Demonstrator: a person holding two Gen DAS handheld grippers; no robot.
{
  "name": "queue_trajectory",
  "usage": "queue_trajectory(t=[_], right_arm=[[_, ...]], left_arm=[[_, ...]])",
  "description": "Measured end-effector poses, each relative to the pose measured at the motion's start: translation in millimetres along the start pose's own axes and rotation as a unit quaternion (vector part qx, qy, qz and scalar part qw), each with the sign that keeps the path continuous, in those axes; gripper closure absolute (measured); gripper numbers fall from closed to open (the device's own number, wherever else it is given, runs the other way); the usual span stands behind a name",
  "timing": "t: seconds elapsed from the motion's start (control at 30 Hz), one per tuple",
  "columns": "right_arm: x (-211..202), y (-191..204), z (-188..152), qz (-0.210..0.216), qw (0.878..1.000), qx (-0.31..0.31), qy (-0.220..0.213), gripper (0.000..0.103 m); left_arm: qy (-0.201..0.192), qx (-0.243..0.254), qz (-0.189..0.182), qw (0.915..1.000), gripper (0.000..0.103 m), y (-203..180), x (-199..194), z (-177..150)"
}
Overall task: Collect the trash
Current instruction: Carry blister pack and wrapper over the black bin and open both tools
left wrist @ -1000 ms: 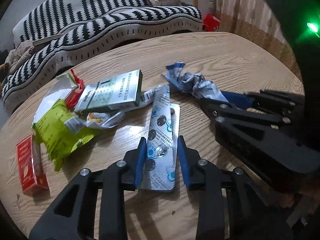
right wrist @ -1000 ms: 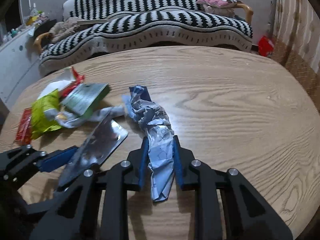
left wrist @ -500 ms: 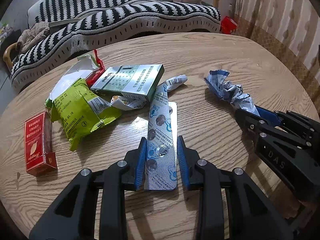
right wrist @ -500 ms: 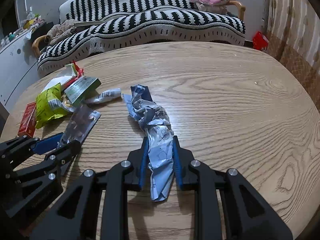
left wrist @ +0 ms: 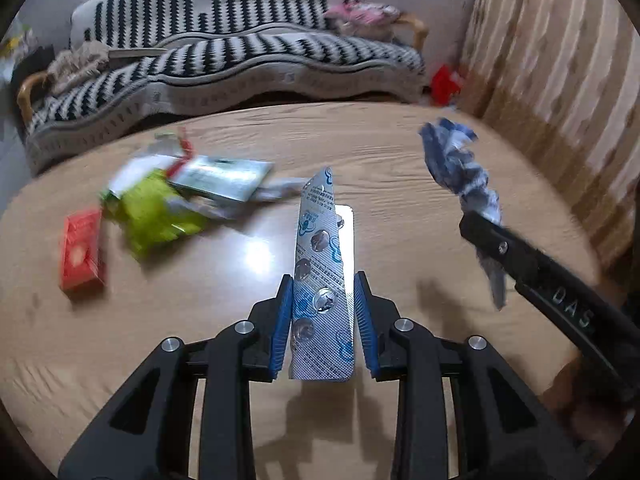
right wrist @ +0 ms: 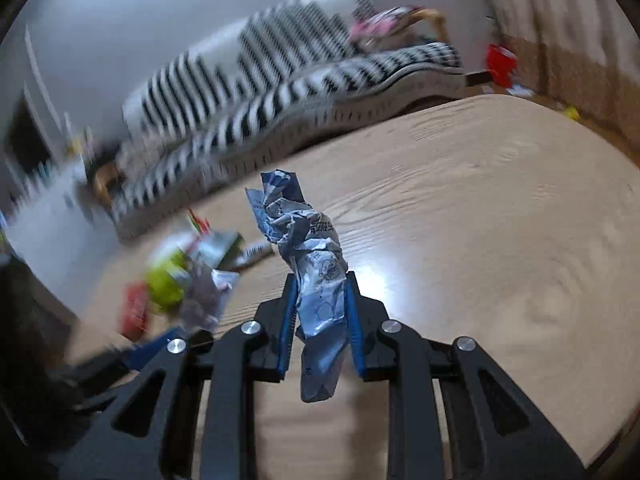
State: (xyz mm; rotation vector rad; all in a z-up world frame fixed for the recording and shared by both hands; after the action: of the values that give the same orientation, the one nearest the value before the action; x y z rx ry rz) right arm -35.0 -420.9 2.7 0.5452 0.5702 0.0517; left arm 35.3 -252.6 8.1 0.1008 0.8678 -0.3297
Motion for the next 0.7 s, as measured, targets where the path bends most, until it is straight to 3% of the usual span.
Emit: queue_trajectory(t=[0.03, 0.1, 0.2, 0.3, 0.4, 0.5, 0.7], right_arm=[[-28, -20, -5, -0.017, 1.0, 0.007, -0.016, 0.08], [-71, -56, -16, -0.053, 0.998, 0.017, -0.032, 0.08], [-142, -115, -41, -0.154, 0.987, 0.0, -0.042, 0.079], [-179, -165, -76, -0.17, 0.984, 0.051, -0.021, 0.079], [-200, -218, -121, -0.194, 0.975, 0.108, 0.017, 0.079], [-211, -245, -139, -0.195, 0.97, 0.143, 0.032, 0.079], [-219, -263, -148, -0.208, 0.967, 0.14, 0.045, 0.079]], left_arm=[[0.002, 0.004, -0.034, 0.9994, 0.073, -26, -15, -10], [0.008, 0.031, -0.063, 0.9975, 0.073, -74, -32, -27], [0.032, 0.071, -0.094, 0.9925, 0.073, -144, -45, -59], [0.079, 0.115, -0.131, 0.9816, 0.073, -212, -42, -104], [0.109, 0.172, -0.133, 0.97, 0.073, -262, -35, -142], [0.112, 0.213, -0.121, 0.963, 0.074, -287, -34, -162], [0.13, 0.22, -0.118, 0.9594, 0.074, -295, -32, -175]])
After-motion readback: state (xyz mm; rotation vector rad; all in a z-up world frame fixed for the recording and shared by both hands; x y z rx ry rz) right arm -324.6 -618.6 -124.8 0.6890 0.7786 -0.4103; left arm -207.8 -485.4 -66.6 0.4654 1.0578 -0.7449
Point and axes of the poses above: each gripper's, at about its wrist camera, not at the fingertips, and x roughly the way its jaws point, y to its left, z to its top, the point moved 4 cm from there along x, roughly the way its jaws point, and after that the axes turned 8 degrees about z, right-handed, at the moved point
